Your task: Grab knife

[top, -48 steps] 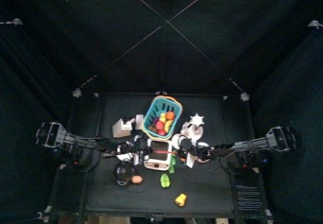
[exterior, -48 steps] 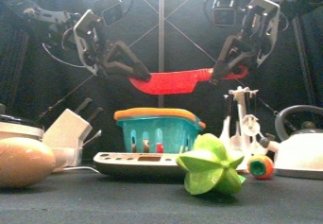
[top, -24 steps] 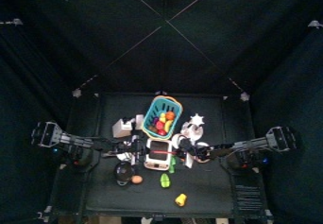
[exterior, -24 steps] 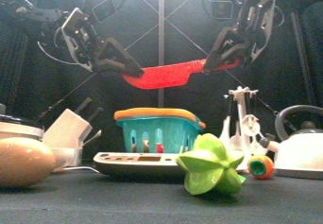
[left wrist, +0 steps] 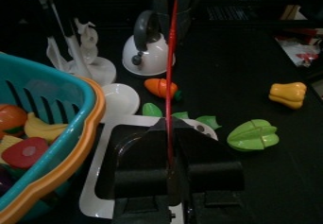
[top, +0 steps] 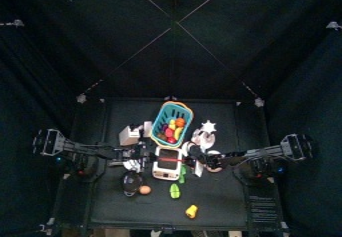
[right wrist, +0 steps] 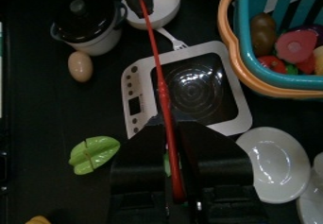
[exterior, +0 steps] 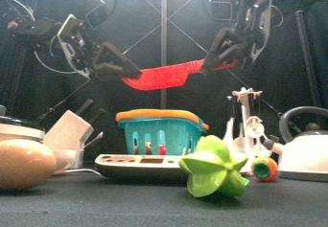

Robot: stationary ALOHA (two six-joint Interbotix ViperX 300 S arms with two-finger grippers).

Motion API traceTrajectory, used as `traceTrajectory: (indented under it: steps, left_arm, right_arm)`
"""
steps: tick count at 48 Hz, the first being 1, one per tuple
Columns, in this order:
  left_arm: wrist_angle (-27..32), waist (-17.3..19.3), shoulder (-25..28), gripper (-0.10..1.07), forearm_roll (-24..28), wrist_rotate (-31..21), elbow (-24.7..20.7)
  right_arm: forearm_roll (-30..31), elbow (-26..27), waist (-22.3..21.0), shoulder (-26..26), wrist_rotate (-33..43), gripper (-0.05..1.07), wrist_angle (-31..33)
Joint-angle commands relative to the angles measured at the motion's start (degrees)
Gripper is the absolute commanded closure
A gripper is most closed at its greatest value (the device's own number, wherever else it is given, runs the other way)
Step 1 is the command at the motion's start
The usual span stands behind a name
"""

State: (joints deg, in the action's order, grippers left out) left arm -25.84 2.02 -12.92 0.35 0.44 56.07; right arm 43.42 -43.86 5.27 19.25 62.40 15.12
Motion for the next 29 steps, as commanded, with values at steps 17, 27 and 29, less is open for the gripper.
traceTrajectory:
  steps: [17,27,29]
  left_arm:
    - [-1.05,3.87,1.49,0.66,18.19,-17.14,-1.14]
    - [-0.97,3.78,1.67,0.66,18.54,-17.14,-1.23]
    - [-0.97,3.87,1.67,0.66,18.63,-17.14,-1.32]
  right_arm:
    - [-1.32,-0.53,-0.18,0.62,0.35,0.65,0.26]
    - [-1.41,-0.97,-0.18,0.62,0.53,0.65,0.26]
    - [-1.49,-0.97,-0.18,0.62,0.62,0.65,0.26]
